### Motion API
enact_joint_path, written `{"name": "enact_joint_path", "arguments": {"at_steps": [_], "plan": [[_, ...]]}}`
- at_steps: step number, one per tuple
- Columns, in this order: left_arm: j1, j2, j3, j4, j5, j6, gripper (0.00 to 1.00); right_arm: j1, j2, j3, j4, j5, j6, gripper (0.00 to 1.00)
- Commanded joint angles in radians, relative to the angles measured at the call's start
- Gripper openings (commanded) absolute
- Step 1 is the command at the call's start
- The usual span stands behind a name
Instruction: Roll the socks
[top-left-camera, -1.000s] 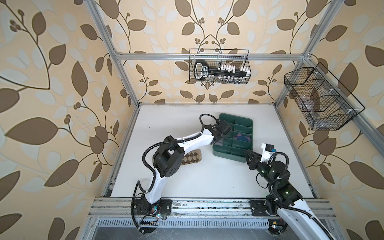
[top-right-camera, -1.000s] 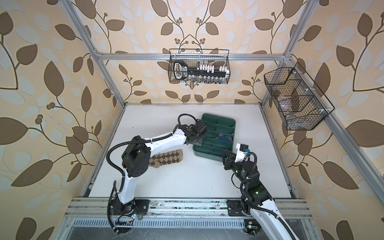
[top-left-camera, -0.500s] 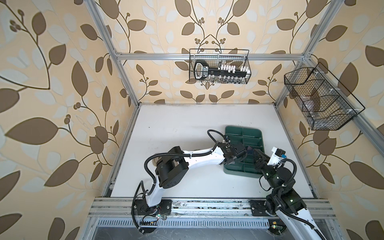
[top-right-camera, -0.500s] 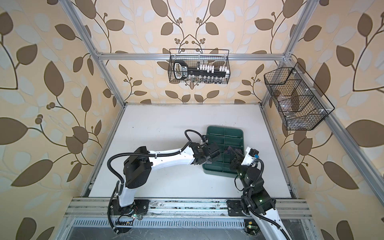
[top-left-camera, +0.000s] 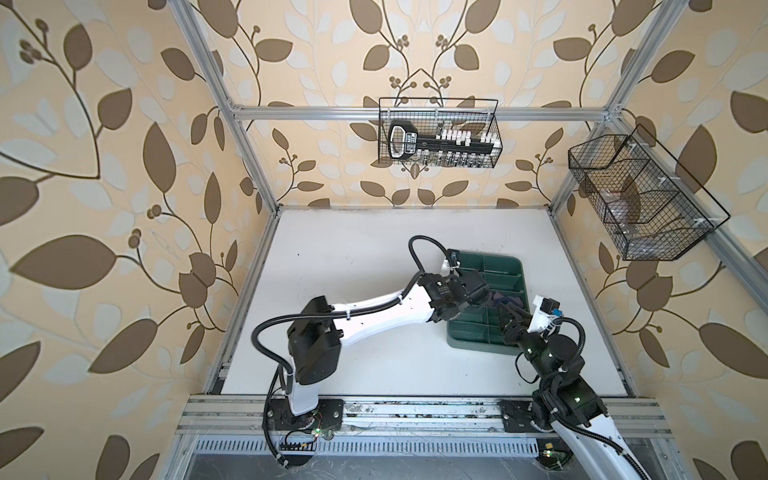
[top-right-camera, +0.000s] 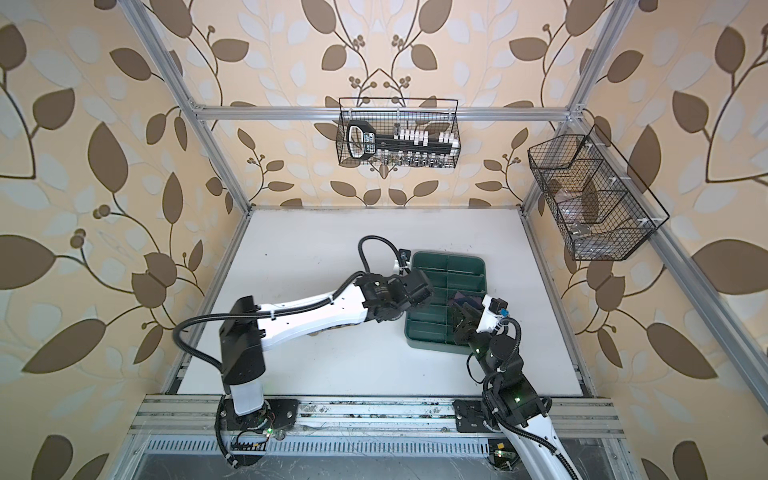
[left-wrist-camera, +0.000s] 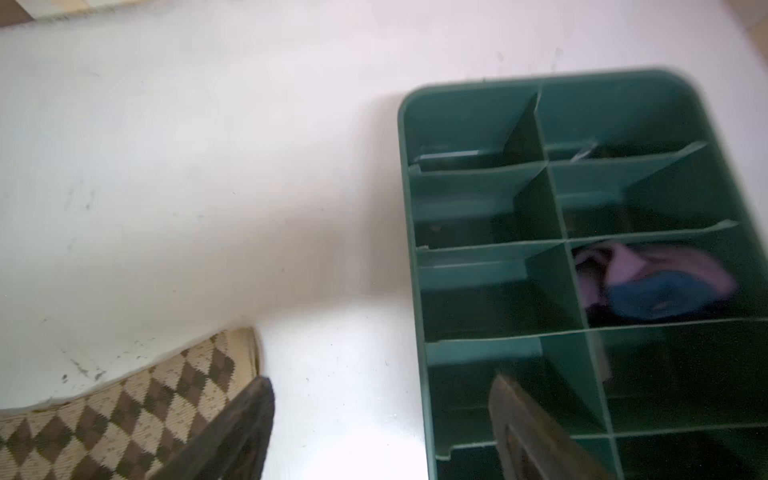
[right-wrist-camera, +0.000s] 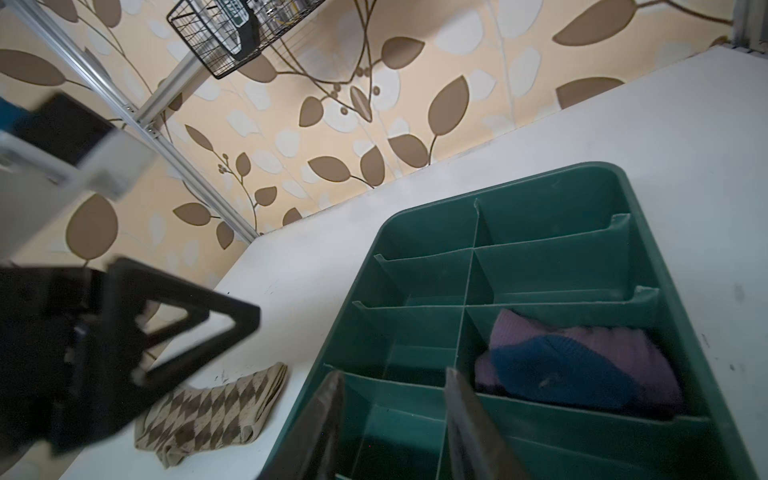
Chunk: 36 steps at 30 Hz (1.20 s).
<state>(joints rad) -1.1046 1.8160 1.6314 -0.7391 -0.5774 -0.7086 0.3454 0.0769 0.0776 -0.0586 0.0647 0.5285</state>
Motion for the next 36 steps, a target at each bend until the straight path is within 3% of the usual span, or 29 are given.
{"name": "enact_joint_path", "arguments": {"at_steps": [1,6,13,17,22,27,34,36], "plan": [[0.015,-0.152,-0.021,-0.082,-0.092,0.049,0.86,0.006,0.002,-0.019,0.057,-0.111,-0.037,0.42],[0.062,-0.321,-0.155,-0.162,-0.056,-0.026,0.92,0.083,0.106,0.114,-0.023,-0.113,-0.056,0.43],[0.319,-0.707,-0.576,-0.049,0.13,-0.231,0.93,0.352,0.384,0.453,-0.241,0.119,-0.071,0.41],[0.408,-0.853,-0.71,-0.004,0.169,-0.252,0.94,0.535,0.633,0.626,-0.304,0.258,-0.077,0.4],[0.491,-0.872,-0.77,-0.016,0.168,-0.225,0.97,0.645,1.016,0.862,-0.39,0.301,-0.161,0.49],[0.568,-0.853,-0.845,-0.06,0.159,-0.357,0.99,0.646,1.301,1.066,-0.48,0.261,-0.283,0.61],[0.597,-0.778,-0.876,-0.133,0.124,-0.49,0.99,0.644,1.644,1.333,-0.586,0.232,-0.429,0.71],[0.599,-0.763,-0.861,-0.161,0.14,-0.482,0.99,0.649,1.701,1.37,-0.573,0.144,-0.479,0.73]]}}
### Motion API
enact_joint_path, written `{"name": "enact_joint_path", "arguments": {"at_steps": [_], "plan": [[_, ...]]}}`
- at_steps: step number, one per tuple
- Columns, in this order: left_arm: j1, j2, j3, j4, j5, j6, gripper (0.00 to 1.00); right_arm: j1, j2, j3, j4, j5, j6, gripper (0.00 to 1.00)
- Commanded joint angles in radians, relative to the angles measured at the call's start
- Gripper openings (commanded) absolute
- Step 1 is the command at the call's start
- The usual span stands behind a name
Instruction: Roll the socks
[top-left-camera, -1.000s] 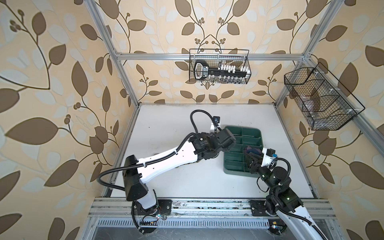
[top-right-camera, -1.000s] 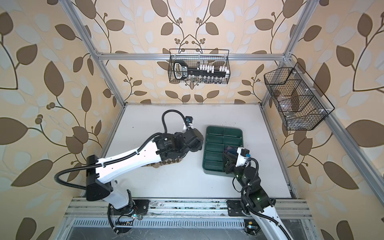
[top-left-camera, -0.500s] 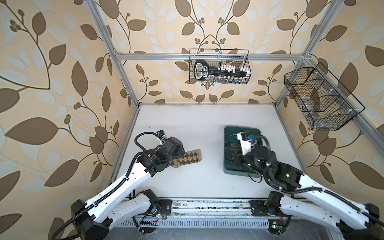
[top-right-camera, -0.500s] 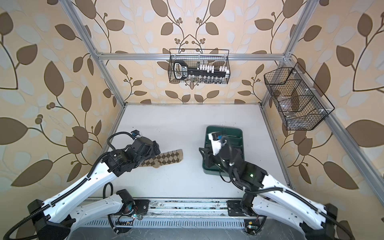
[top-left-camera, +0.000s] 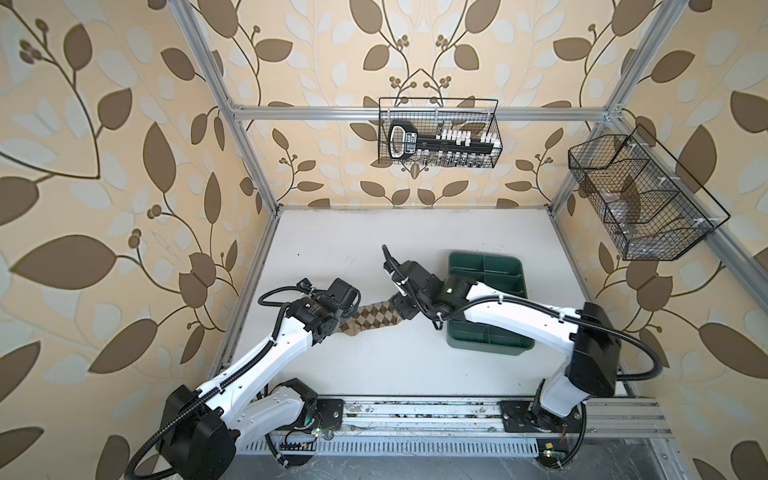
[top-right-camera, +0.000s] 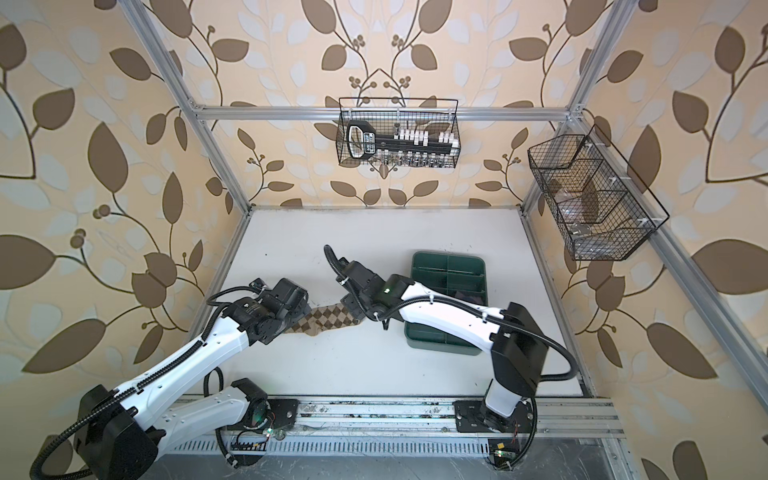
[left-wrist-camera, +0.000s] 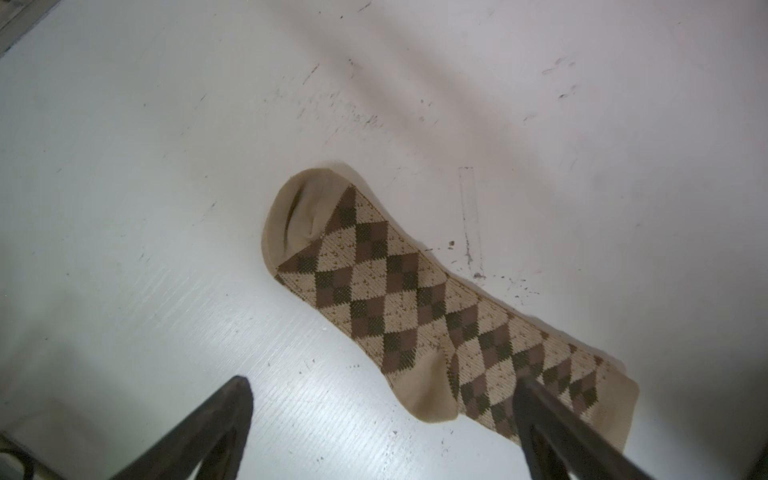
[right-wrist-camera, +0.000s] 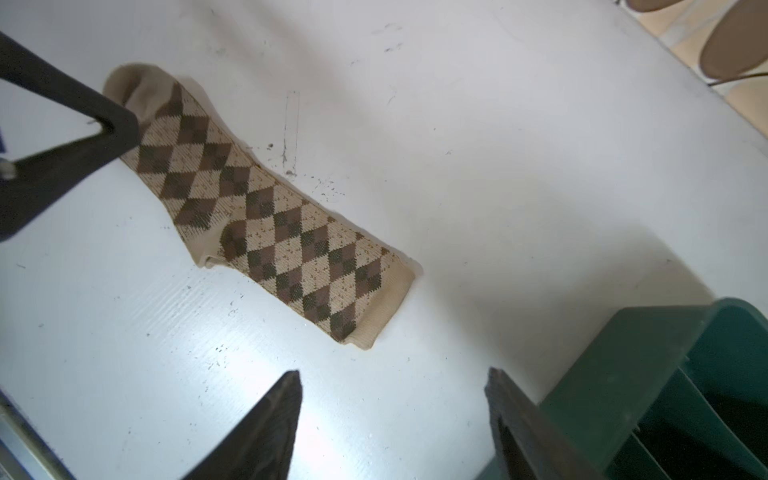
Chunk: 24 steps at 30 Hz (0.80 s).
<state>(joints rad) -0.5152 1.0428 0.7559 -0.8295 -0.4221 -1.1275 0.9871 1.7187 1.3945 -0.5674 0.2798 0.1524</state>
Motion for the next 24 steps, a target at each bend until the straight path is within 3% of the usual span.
{"name": "enact_joint_path", "arguments": {"at_steps": [1,4,9,13,17,24], "plan": [[0.01,0.013,0.018,-0.088,-0.017,-0.063,0.99,0.008,0.083,0.066,-0.042,-0.138,-0.137,0.75],[0.01,-0.01,0.002,-0.114,-0.037,-0.064,0.99,0.008,0.169,0.133,-0.013,-0.29,-0.241,0.78],[0.011,-0.091,-0.057,-0.073,-0.066,-0.072,0.99,-0.013,0.374,0.377,-0.118,-0.329,-0.332,0.77],[0.013,-0.12,-0.07,-0.078,-0.107,-0.072,0.99,-0.063,0.429,0.394,-0.05,-0.341,-0.305,0.77],[0.014,-0.117,-0.079,-0.063,-0.126,-0.059,0.99,-0.121,0.448,0.375,-0.008,-0.427,-0.247,0.77],[0.015,-0.073,-0.122,-0.008,-0.107,-0.125,0.99,-0.129,0.557,0.457,-0.084,-0.392,-0.241,0.76]]}}
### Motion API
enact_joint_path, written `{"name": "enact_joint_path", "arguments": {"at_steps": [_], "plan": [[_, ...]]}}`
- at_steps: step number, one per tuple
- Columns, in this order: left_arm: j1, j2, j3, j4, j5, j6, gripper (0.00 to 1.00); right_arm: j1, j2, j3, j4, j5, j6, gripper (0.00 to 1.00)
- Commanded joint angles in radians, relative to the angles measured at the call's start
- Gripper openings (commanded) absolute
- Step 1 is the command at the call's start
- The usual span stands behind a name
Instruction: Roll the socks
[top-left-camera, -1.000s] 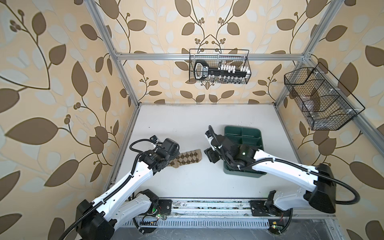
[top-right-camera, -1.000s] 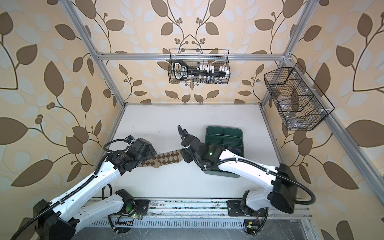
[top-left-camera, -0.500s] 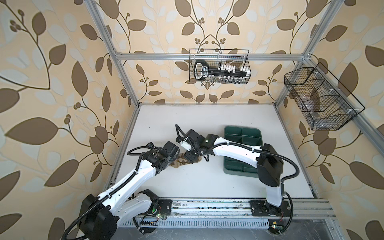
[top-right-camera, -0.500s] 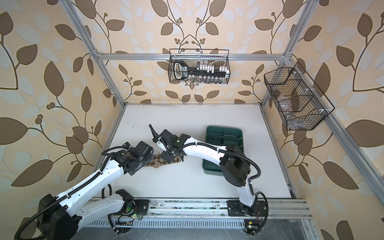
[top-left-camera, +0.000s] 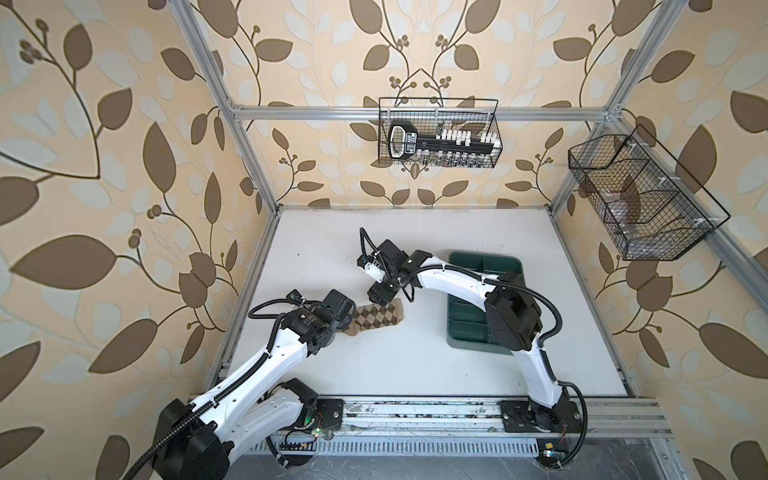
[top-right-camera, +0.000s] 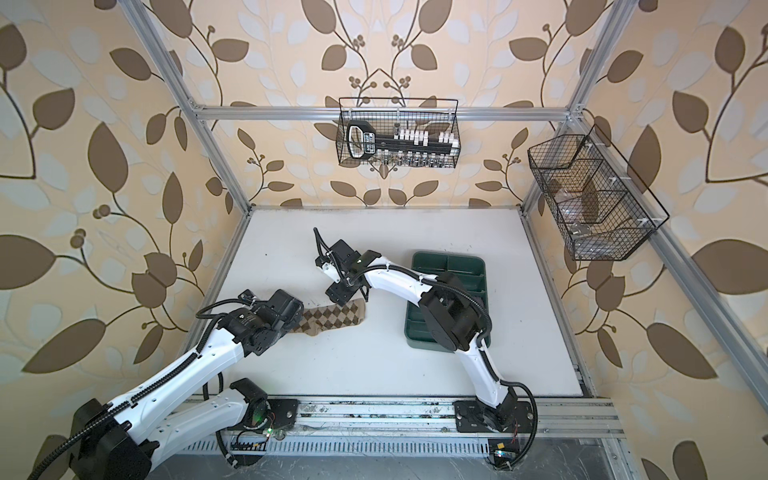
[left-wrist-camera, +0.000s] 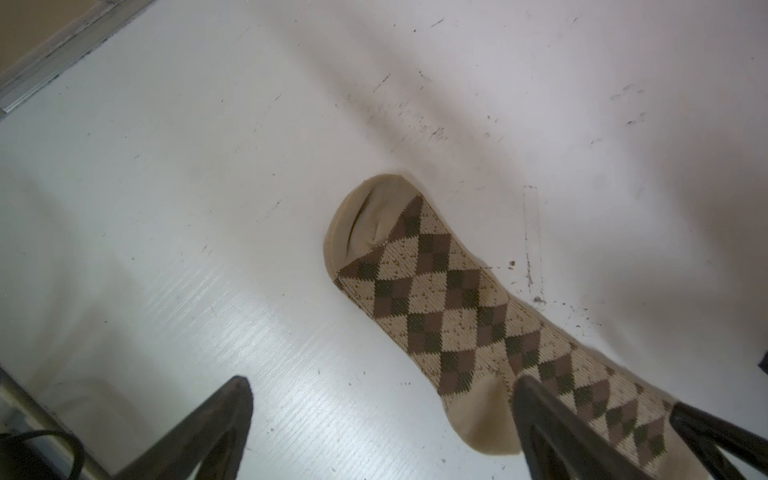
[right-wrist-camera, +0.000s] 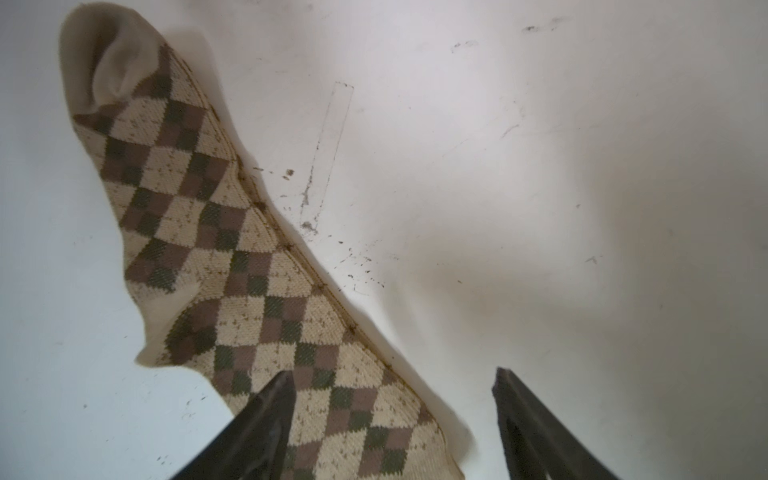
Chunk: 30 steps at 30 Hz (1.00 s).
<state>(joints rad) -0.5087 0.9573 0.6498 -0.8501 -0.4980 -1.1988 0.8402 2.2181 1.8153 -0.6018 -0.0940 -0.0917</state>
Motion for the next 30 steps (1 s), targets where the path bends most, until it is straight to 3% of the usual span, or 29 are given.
{"name": "enact_joint_path", "arguments": {"at_steps": [1,9,22,30], "plan": [[0.01,0.019,-0.024,0.022,-0.026,-0.071,0.99,0.017,0.071,0.035,-0.053,-0.017,-0.002,0.75],[0.013,0.059,-0.057,0.071,-0.004,-0.127,0.99,0.014,0.11,-0.03,-0.035,0.031,0.046,0.75],[0.028,0.132,-0.062,0.121,-0.024,-0.136,0.99,0.075,-0.105,-0.506,0.152,0.162,0.226,0.74],[0.029,0.276,-0.021,0.241,0.016,-0.11,0.99,0.086,-0.166,-0.642,0.258,0.116,0.365,0.74]]}}
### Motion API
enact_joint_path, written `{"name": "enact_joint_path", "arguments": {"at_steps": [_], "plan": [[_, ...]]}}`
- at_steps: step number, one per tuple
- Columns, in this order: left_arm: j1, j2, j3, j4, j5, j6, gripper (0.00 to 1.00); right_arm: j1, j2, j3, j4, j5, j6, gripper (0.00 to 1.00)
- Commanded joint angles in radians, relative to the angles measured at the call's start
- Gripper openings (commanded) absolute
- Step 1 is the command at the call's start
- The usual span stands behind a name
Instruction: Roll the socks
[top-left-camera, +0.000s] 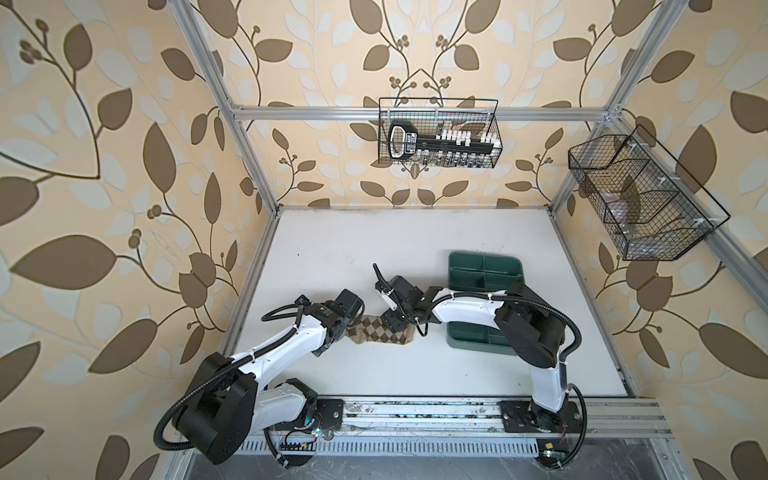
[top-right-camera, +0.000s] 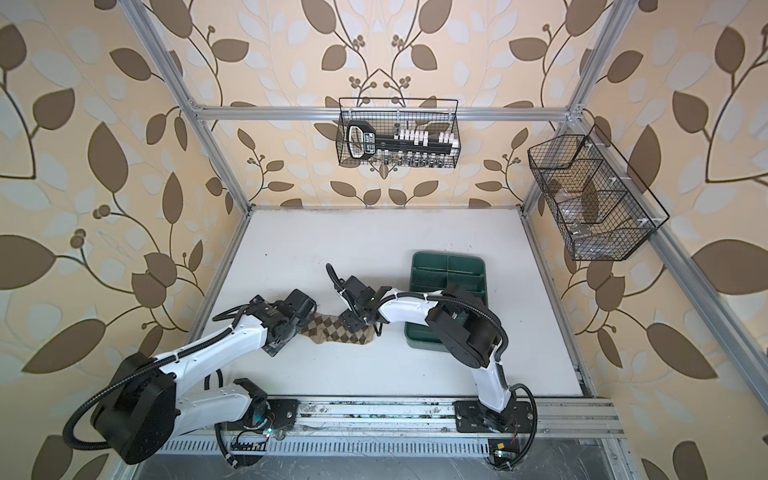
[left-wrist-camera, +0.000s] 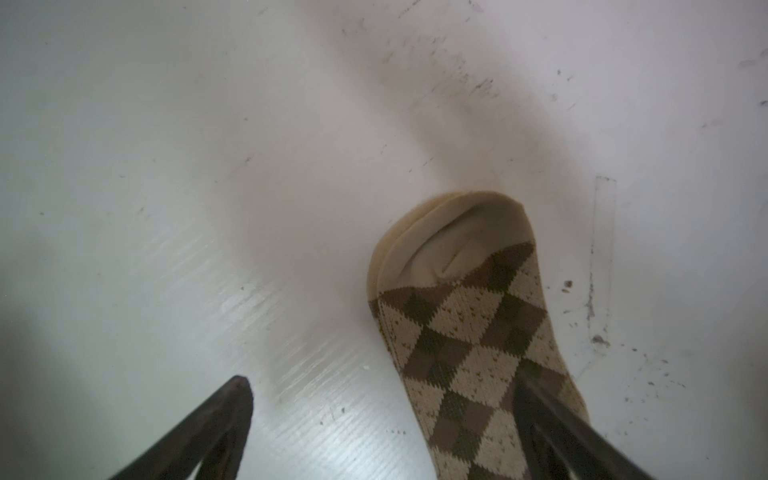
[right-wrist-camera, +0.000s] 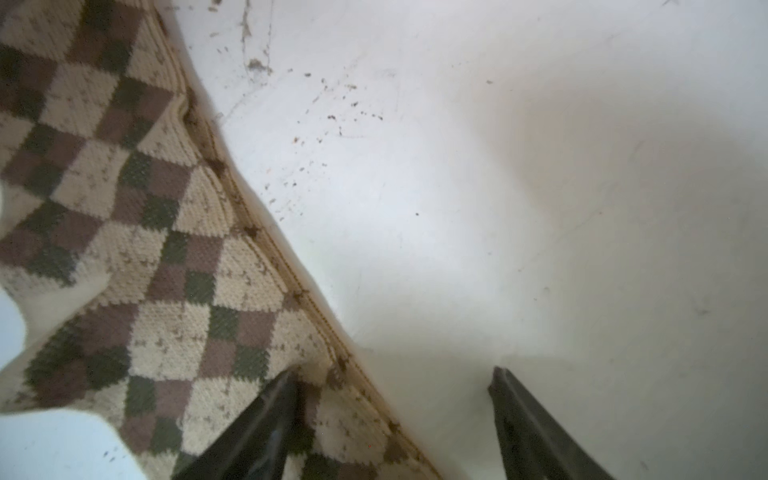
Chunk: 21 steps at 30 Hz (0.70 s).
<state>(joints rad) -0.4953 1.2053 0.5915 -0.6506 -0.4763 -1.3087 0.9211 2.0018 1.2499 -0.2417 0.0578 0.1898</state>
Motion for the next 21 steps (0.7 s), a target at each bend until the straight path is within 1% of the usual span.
{"name": "enact_joint_path", "arguments": {"at_steps": [1,12,18,21], "plan": [[0.015,0.046,0.043,0.065,0.002,0.002,0.99,0.005,0.05,-0.079,-0.095,-0.048,0.089,0.74],[0.015,0.255,0.06,0.264,0.093,-0.002,0.99,0.003,0.037,-0.092,-0.088,-0.042,0.105,0.74],[0.015,0.335,0.069,0.384,0.141,0.02,0.99,-0.018,-0.024,-0.168,-0.04,-0.103,0.149,0.74],[0.014,0.394,0.123,0.404,0.17,0.041,0.98,-0.03,-0.044,-0.196,-0.028,-0.111,0.172,0.75]]}}
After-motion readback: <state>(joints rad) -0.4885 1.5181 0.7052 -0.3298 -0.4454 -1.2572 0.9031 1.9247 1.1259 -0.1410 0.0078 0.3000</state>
